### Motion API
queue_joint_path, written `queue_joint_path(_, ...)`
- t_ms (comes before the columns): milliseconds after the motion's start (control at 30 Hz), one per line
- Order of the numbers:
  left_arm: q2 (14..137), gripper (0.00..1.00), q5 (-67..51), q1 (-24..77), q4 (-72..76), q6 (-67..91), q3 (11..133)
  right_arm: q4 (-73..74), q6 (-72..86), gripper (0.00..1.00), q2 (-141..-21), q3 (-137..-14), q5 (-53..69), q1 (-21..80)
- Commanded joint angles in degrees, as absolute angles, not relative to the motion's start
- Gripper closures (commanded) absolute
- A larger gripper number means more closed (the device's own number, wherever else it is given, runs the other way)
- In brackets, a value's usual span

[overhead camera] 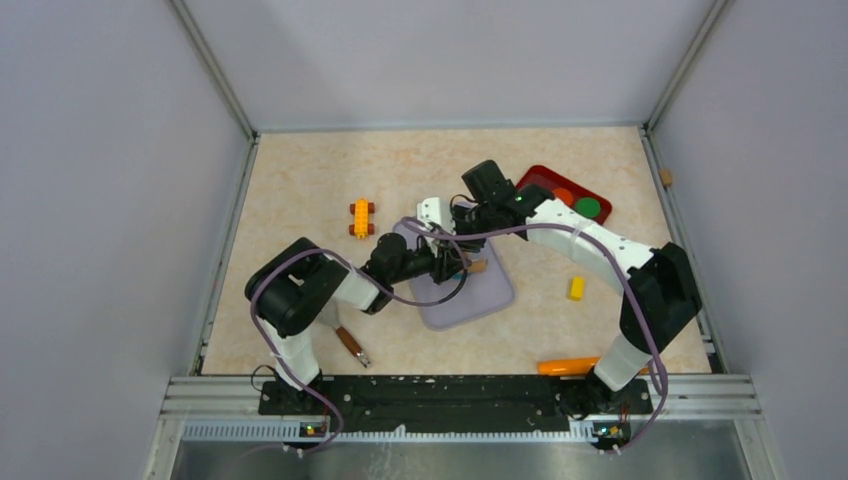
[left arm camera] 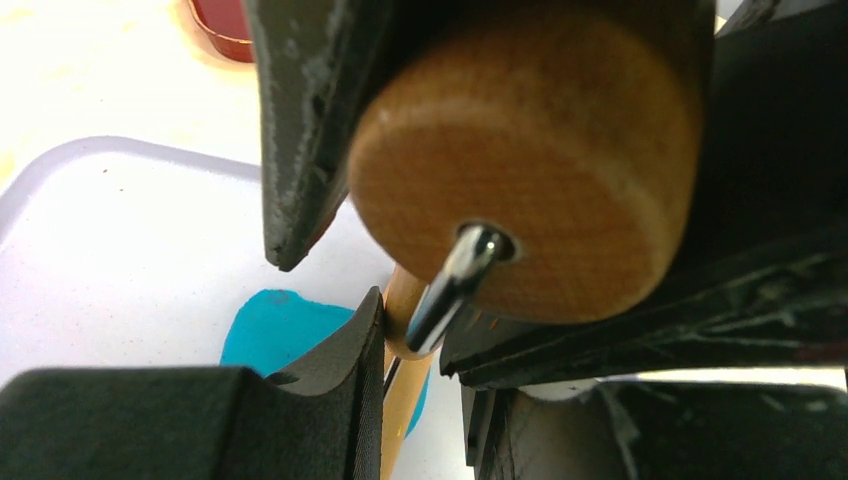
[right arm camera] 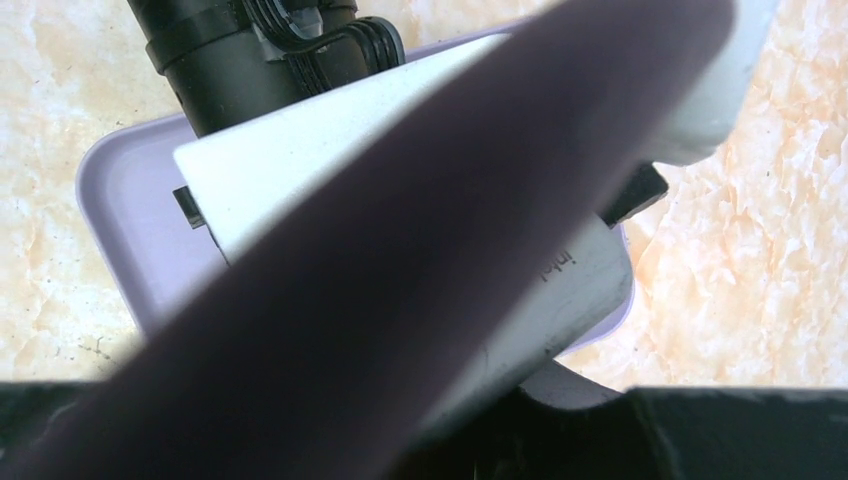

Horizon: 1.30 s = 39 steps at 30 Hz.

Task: Roll out the dumpling wrappers from the dough

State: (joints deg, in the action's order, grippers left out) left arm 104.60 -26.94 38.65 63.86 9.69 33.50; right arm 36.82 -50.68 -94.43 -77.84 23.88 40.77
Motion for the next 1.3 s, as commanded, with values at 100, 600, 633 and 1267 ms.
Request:
queue_joint_path(100, 104.22, 1.00, -26.08, 39.89, 58.37, 15.77, 32.37, 47.80, -46.95, 1.00, -94.37, -73.83, 30.05, 43.69)
queue_joint_path(600, 103.18, 1.00, -26.07, 42.21, 58.57, 17.36, 31.24, 48.56, -46.85, 1.00, -94.28, -74.38, 30.48, 43.68)
queue_joint_path(633, 102.73, 1.00, -26.02, 42.23, 58.65, 17.09, 31.35, 48.85, -46.78, 1.00, -94.23, -74.89, 30.19, 43.68)
queue_joint_path(1267, 103.34, 1.00, -27.07, 31.76, 45.13, 5.78, 50.49, 39.50, -44.73, 1.00, -95.69, -83.67, 19.35, 40.47)
